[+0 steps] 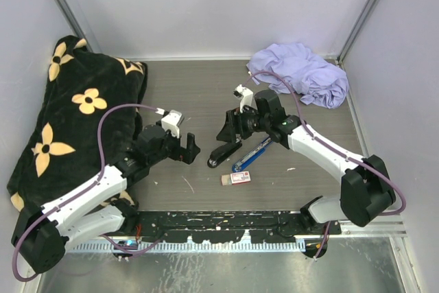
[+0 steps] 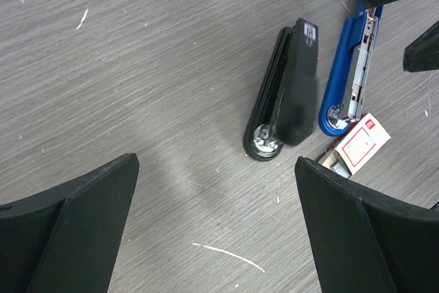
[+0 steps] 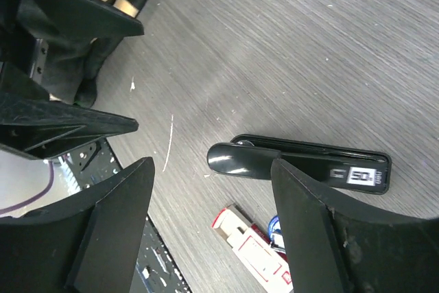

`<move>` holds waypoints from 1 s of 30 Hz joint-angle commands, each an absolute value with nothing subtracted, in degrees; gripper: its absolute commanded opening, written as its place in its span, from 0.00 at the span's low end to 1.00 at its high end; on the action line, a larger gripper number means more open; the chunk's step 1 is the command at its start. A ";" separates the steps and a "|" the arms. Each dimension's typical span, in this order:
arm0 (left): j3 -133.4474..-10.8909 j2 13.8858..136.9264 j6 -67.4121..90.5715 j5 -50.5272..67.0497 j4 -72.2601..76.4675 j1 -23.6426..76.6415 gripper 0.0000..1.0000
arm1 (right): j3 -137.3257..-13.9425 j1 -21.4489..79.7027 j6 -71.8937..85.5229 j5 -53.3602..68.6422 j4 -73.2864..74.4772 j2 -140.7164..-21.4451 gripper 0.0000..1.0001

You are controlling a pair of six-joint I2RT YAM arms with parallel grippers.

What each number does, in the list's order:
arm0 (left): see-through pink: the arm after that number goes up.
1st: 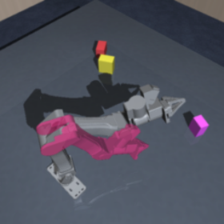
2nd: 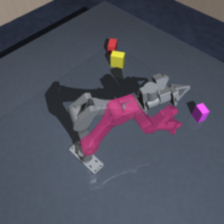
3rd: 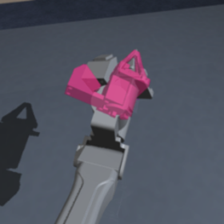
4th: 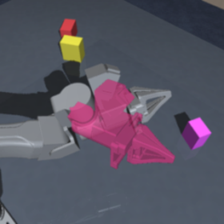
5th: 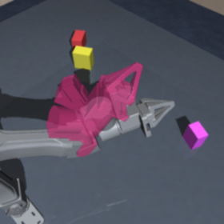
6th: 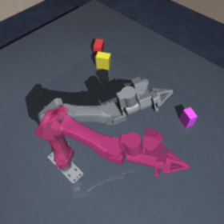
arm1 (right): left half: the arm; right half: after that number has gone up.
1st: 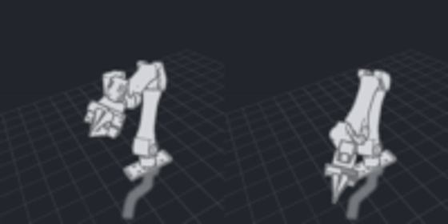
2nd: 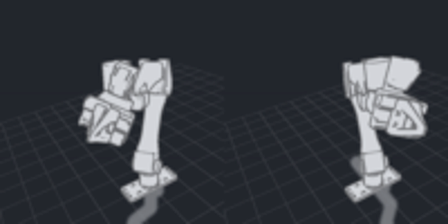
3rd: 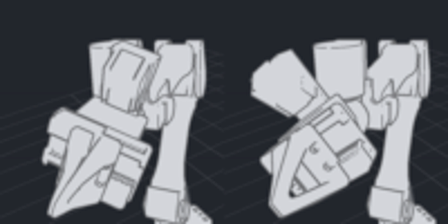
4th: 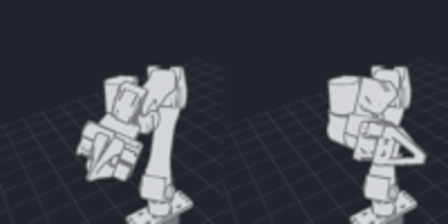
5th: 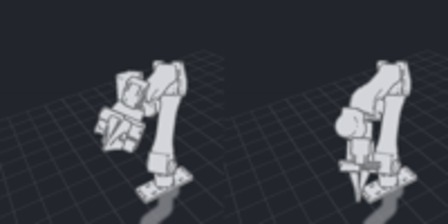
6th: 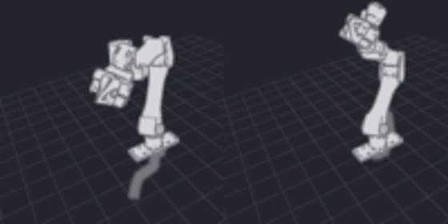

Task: Load the staples into the stapler
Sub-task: Close the stapler at the center of the board.

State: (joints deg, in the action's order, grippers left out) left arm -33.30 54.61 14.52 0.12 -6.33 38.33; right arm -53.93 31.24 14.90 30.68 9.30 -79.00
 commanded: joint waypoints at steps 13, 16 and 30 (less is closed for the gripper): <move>-31.47 58.81 26.42 9.04 3.91 38.07 0.91 | -54.21 31.44 14.63 23.77 9.14 -78.03 0.66; -31.20 63.63 30.26 10.66 9.39 38.28 0.81 | -52.79 32.47 16.57 21.97 7.34 -79.06 0.54; -34.63 77.47 29.50 10.02 15.01 40.12 0.64 | -49.35 35.91 21.26 22.06 1.43 -84.60 0.40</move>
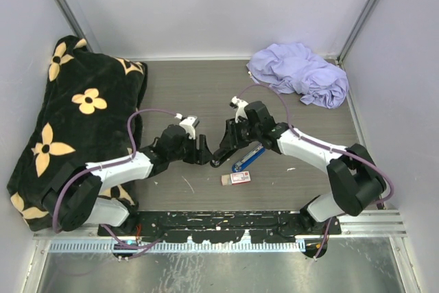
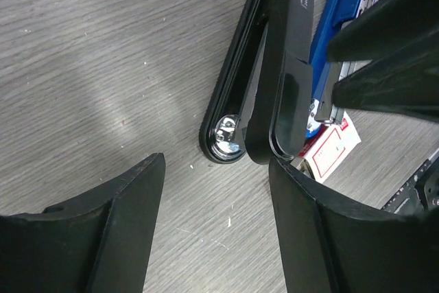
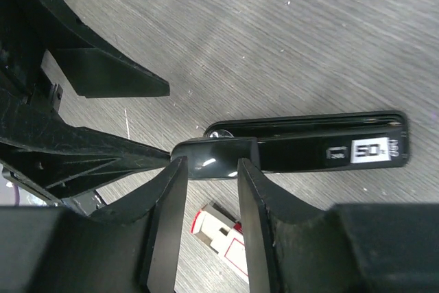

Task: Load the staples into the stapler
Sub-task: Close the stapler at the center of the board.

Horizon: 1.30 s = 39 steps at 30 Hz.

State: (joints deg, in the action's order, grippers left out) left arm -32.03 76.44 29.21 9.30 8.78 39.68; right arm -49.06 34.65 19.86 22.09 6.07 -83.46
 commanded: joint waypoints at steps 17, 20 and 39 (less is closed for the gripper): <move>-32.60 73.27 29.46 5.95 17.93 40.93 0.63 | -49.09 36.39 22.29 21.07 1.30 -85.45 0.33; -33.70 74.60 29.17 7.09 17.64 41.01 0.63 | -49.12 36.36 22.56 20.39 1.83 -83.91 0.32; -35.00 84.13 28.01 9.11 18.66 42.78 0.44 | -46.69 37.32 22.82 21.44 0.89 -88.62 0.24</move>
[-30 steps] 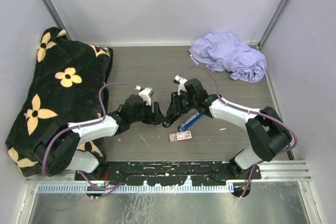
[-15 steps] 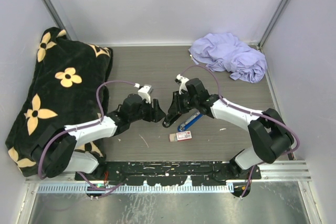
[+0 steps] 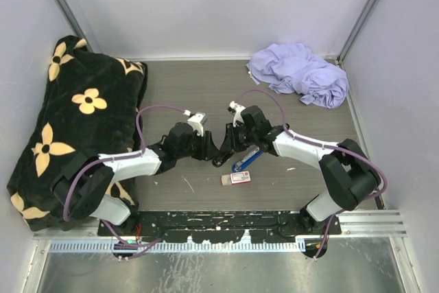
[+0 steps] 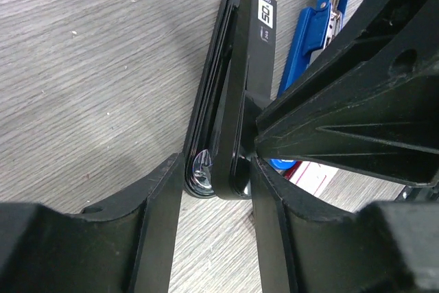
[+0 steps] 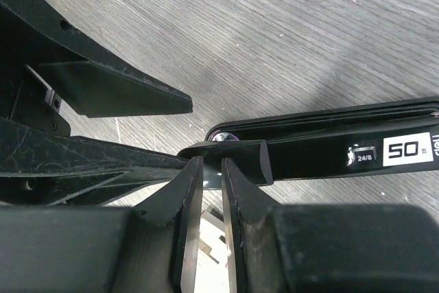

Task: Load the staples into the stapler
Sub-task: Close the stapler at the center of the board.

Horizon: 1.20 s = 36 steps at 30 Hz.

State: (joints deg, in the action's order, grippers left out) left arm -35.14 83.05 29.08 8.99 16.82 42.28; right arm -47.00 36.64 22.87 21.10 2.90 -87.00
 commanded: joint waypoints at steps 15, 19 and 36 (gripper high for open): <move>-30.93 89.78 26.27 6.31 19.23 45.15 0.38 | -43.38 38.73 22.74 19.33 1.56 -92.32 0.23; -29.18 90.58 26.75 5.38 19.90 46.06 0.38 | -42.54 39.10 23.14 18.50 1.33 -92.32 0.22; -37.34 76.29 16.66 2.45 10.54 46.32 0.66 | -51.50 38.27 23.53 3.36 10.72 -75.54 0.51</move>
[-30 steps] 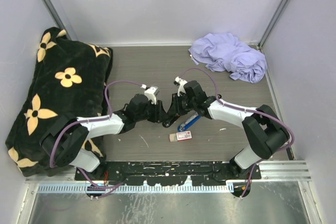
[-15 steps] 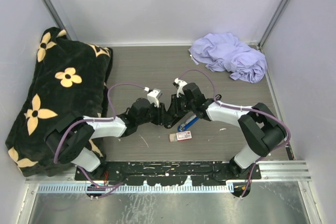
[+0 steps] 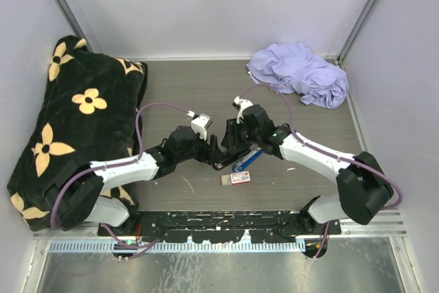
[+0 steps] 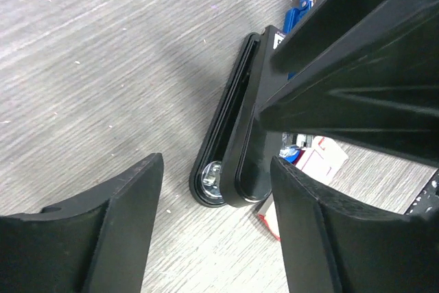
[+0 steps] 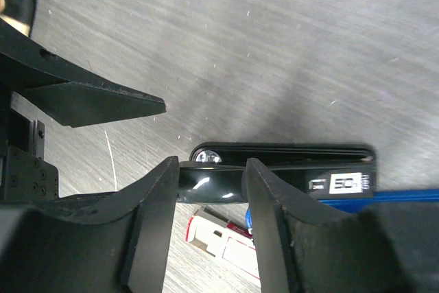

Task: Load the staples into the stapler
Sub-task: Close the stapler at the center of the board, then move the stapler to the center of the board.

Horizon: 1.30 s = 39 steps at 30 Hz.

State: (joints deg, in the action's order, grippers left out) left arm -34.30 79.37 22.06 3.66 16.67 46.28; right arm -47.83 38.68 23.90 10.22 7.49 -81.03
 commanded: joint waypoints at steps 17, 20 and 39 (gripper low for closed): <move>-43.60 84.33 7.19 13.42 7.88 47.74 0.74 | -45.27 30.95 23.20 0.77 12.92 -66.46 0.66; -45.75 87.05 5.07 12.23 6.23 48.54 0.69 | -44.73 30.86 23.12 0.96 12.86 -65.97 0.66; -45.81 86.79 3.89 -2.94 0.84 50.56 0.20 | -44.25 29.75 22.57 2.21 12.51 -66.22 0.67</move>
